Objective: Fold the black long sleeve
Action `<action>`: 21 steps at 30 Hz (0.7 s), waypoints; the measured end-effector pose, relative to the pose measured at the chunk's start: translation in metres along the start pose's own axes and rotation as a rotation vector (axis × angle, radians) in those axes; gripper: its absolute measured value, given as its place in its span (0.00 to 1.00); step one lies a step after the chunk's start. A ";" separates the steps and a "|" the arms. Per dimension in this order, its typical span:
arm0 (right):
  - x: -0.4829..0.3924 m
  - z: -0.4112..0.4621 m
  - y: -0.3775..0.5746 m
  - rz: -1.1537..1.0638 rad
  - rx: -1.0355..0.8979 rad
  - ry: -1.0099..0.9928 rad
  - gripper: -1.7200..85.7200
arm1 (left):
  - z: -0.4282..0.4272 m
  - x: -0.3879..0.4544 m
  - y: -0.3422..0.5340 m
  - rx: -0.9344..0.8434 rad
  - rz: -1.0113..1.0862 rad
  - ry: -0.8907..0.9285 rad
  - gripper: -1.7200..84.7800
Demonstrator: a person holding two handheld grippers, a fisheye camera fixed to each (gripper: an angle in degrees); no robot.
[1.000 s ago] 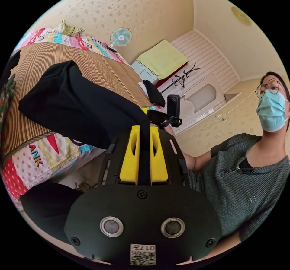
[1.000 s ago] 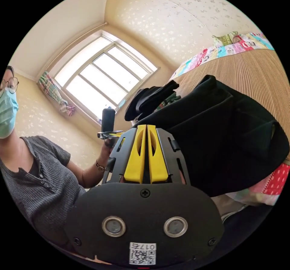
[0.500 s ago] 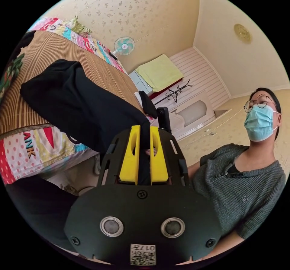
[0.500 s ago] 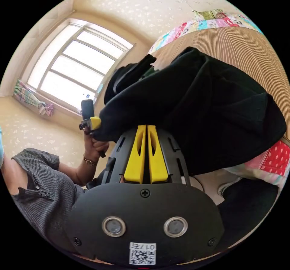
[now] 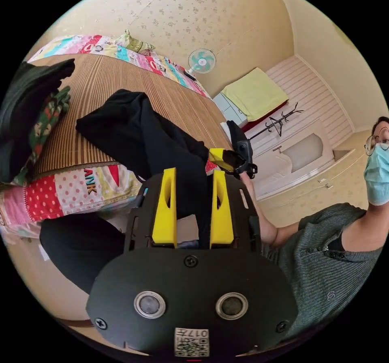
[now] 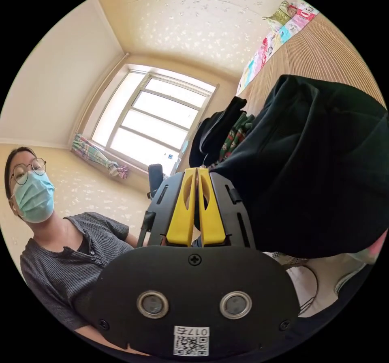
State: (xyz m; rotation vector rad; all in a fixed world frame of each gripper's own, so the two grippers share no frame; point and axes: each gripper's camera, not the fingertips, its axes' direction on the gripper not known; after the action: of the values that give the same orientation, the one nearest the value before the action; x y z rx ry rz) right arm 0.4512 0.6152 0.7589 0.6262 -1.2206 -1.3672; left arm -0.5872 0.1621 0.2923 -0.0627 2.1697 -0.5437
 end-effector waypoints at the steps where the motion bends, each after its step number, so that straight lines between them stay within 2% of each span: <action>1: -0.004 0.003 -0.006 -0.020 -0.021 0.003 0.03 | 0.000 0.018 -0.004 0.028 0.047 -0.070 0.16; 3: -0.002 0.013 -0.017 0.013 -0.094 0.108 0.03 | 0.013 0.038 -0.012 0.026 0.077 -0.177 0.17; 5: 0.003 0.018 -0.024 0.048 -0.132 0.222 0.03 | 0.052 0.043 -0.027 -0.077 0.068 -0.250 0.19; 10: 0.015 0.003 -0.019 0.071 -0.105 0.208 0.03 | 0.114 0.040 -0.033 -0.203 0.039 -0.337 0.21; 14: 0.032 -0.004 -0.006 0.127 -0.120 0.181 0.03 | 0.164 0.049 -0.035 -0.357 0.103 -0.443 0.20; 16: 0.044 -0.010 0.003 0.168 -0.113 0.174 0.03 | 0.177 0.058 -0.039 -0.370 0.129 -0.461 0.20; 21: 0.060 -0.026 0.013 0.222 -0.075 0.155 0.03 | 0.205 0.068 -0.056 -0.422 0.181 -0.576 0.12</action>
State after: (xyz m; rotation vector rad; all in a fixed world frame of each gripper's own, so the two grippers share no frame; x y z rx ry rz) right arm 0.4666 0.5539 0.7789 0.5180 -1.0758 -1.1520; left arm -0.4792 0.0221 0.1568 -0.2208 1.6655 0.0496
